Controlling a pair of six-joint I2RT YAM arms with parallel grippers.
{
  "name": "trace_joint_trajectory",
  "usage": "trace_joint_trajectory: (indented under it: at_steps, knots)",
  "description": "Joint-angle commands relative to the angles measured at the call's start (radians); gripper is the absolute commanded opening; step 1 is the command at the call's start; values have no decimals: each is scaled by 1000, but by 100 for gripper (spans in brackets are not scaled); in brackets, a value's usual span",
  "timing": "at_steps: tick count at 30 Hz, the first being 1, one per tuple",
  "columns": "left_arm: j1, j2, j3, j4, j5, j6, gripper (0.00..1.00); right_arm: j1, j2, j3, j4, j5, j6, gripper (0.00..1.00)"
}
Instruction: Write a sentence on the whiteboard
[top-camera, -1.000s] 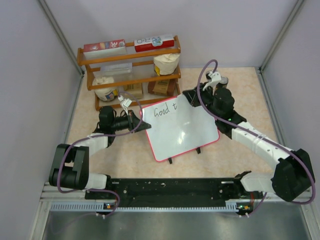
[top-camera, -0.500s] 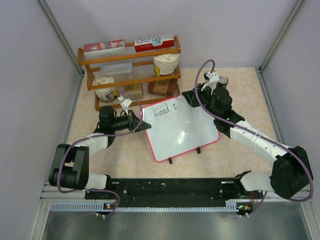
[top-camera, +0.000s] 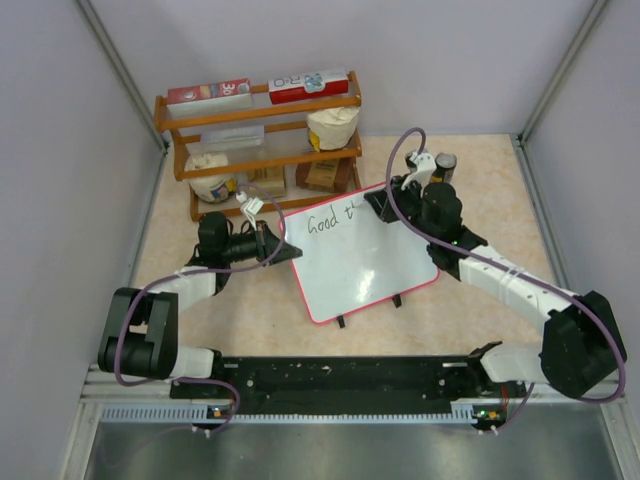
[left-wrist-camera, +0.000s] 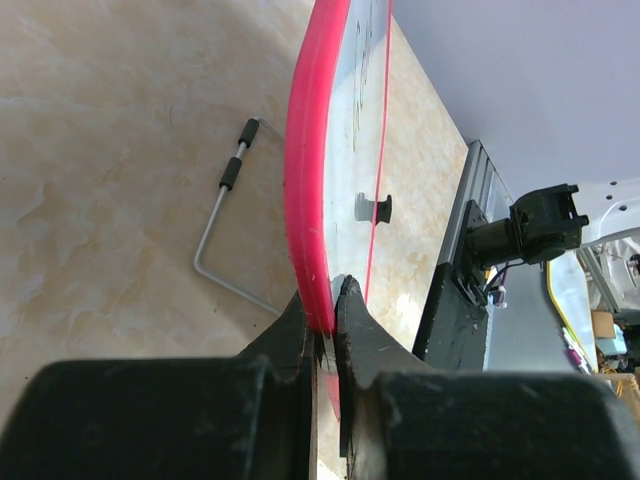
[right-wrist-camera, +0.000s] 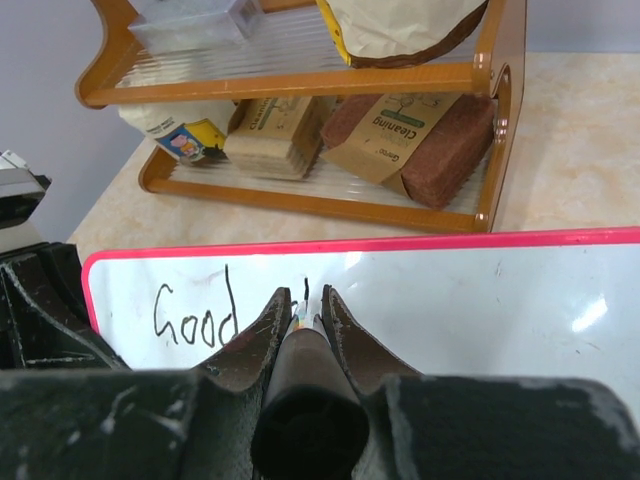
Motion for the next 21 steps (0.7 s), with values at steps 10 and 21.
trace_joint_trajectory:
  at_steps: [10, 21]
  knots:
    - [-44, 18, -52, -88, -22, 235, 0, -10, -55, -77, -38, -16, -20, 0]
    - [-44, 17, -53, -88, -20, 235, 0, -9, -48, -59, -22, 1, -9, 0]
